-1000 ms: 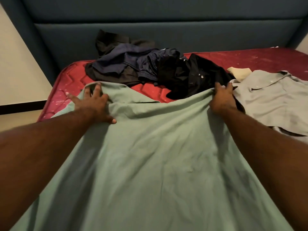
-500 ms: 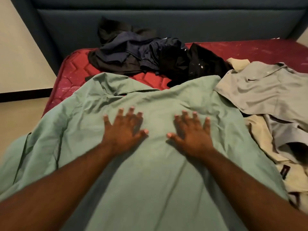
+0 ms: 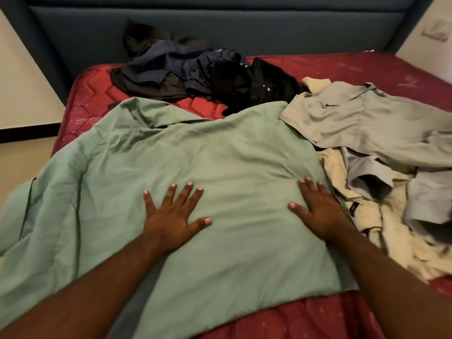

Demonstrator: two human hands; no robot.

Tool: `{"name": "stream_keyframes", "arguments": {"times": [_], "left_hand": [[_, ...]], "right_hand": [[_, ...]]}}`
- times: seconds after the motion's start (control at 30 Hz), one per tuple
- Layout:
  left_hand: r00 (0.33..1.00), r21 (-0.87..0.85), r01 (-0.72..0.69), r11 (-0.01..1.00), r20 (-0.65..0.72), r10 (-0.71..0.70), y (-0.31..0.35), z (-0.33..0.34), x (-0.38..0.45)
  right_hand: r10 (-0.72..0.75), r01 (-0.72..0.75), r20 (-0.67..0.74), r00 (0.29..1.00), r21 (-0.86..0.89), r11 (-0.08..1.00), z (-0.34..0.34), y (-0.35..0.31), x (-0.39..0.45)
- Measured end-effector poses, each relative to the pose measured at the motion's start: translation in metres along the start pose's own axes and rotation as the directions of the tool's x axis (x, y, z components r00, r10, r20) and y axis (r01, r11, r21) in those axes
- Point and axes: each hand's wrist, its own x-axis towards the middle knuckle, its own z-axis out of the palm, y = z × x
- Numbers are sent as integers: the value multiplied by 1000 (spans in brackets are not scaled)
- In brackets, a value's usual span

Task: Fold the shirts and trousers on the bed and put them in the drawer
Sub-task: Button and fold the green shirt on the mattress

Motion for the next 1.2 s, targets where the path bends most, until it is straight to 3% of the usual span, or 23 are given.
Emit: {"name": "stream_keyframes", "arguments": {"times": [0.07,0.17,0.2,0.3,0.37,0.4,0.47,0.57,0.67,0.77,0.9,0.97,1.07,1.2], "left_hand": [[992,17,-57,998,-108,58,29,-7,-19],[969,34,-244,969,-43,245,54,8,-65],[971,37,-239,970,-16,240,49,14,-80],[991,57,-133,989,-6,134,7,22,-115],[999,73,-39,997,-24,41,-16,22,-144],[999,67,5,998,-34,-3,-20,21,-156],[999,64,34,997,5,-34,-18,20,-177],[999,36,7,999,49,-9,-21,24,-201],[994,90,-39,995,107,29,-44,25,-227],[987,109,16,994,155,-33,-42,16,-234],[978,80,118,990,161,-129,-26,10,-238],[986,81,157,984,41,-160,-18,2,-248],[978,124,64,990,-206,-38,-4,6,-262],[971,42,53,998,-235,-42,8,-2,-258]], "right_hand": [[-107,106,-4,994,-62,992,2,-39,-18],[-472,475,65,879,-43,879,32,-101,-66],[-498,506,133,857,-33,862,32,-98,-76],[-197,198,105,975,4,980,12,-20,-74],[-34,46,108,994,-110,993,-3,27,-82],[-13,38,132,991,-188,981,-7,31,-88],[-88,131,177,980,-254,958,-10,10,-103],[-274,343,320,907,-185,921,-10,1,-118],[-105,202,458,883,-169,965,-22,43,-136],[51,124,443,895,-357,926,-40,30,-145],[-129,239,294,947,-378,895,-55,-45,-157],[-137,254,332,933,-343,904,-44,-68,-169],[-100,225,352,931,-336,915,-32,-80,-182],[-70,104,149,986,-233,967,-37,-74,-181]]}}
